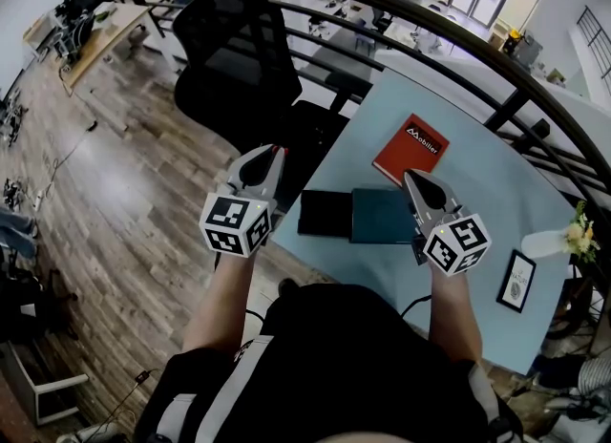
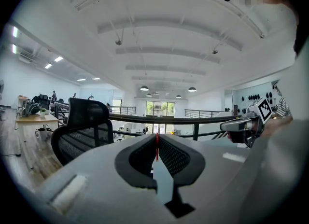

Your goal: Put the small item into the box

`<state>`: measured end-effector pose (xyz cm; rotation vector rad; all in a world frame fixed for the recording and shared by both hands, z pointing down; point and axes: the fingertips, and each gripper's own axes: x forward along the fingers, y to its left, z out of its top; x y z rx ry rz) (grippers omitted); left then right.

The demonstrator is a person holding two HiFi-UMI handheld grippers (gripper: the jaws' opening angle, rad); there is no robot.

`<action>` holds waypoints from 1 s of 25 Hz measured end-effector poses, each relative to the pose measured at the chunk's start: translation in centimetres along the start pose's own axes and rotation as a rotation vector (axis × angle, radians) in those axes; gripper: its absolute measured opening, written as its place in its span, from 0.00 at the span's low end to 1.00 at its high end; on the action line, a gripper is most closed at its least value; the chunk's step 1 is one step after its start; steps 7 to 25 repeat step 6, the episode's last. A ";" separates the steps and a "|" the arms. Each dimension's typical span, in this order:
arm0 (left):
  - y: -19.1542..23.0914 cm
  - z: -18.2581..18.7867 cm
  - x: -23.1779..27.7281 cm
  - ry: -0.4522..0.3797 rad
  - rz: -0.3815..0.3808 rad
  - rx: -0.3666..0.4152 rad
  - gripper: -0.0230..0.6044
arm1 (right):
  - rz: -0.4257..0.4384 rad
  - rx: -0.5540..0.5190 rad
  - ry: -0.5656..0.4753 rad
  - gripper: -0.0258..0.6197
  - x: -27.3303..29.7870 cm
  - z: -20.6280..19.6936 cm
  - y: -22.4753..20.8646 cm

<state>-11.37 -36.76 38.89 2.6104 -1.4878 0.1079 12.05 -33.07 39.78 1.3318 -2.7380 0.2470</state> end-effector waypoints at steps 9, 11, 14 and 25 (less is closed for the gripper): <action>-0.1 -0.2 0.1 0.001 0.001 -0.004 0.07 | 0.004 0.008 0.010 0.04 0.2 -0.7 0.1; -0.1 -0.2 0.1 0.001 0.001 -0.004 0.07 | 0.004 0.008 0.010 0.04 0.2 -0.7 0.1; -0.1 -0.2 0.1 0.001 0.001 -0.004 0.07 | 0.004 0.008 0.010 0.04 0.2 -0.7 0.1; -0.1 -0.2 0.1 0.001 0.001 -0.004 0.07 | 0.004 0.008 0.010 0.04 0.2 -0.7 0.1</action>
